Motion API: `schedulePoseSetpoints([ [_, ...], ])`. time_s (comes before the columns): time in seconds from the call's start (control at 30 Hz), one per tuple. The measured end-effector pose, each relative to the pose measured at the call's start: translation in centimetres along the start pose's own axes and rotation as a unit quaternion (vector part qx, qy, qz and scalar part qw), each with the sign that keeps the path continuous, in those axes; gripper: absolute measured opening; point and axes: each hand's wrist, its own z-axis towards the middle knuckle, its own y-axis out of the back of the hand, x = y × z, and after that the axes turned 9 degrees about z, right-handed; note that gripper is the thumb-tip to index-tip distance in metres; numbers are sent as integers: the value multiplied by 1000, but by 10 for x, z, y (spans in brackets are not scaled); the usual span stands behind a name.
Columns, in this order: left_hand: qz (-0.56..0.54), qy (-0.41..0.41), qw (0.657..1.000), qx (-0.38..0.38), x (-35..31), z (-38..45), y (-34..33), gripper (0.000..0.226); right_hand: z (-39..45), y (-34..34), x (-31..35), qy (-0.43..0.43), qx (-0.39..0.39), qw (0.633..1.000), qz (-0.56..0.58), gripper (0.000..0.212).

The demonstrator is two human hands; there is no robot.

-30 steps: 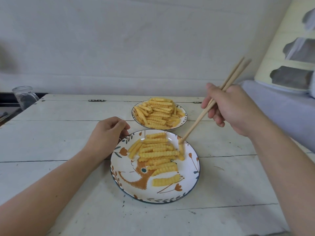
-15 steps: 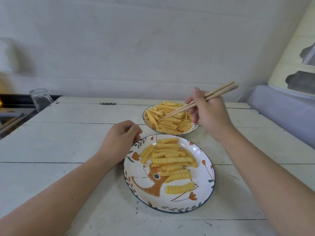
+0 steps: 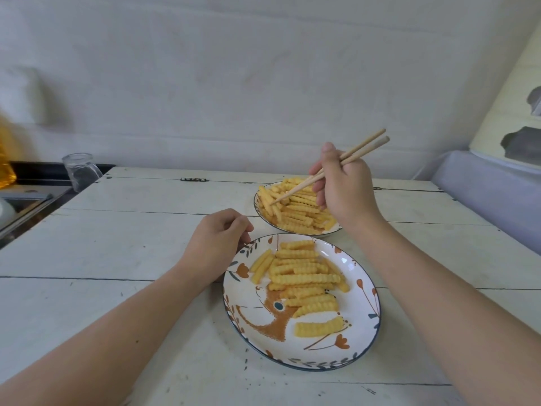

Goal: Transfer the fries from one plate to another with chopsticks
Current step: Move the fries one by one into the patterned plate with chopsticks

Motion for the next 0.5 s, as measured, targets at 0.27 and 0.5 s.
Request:
schedulePoseSetpoints([
  [0.27, -65, 33, 997, -8, 1, 1, 3, 28, 4, 40, 48, -9, 57, 993, 105, 54],
  [0.5, -67, 31, 997, -15, 1, -1, 0, 27, -30, 83, 71, -72, 210, 975, 13, 58],
])
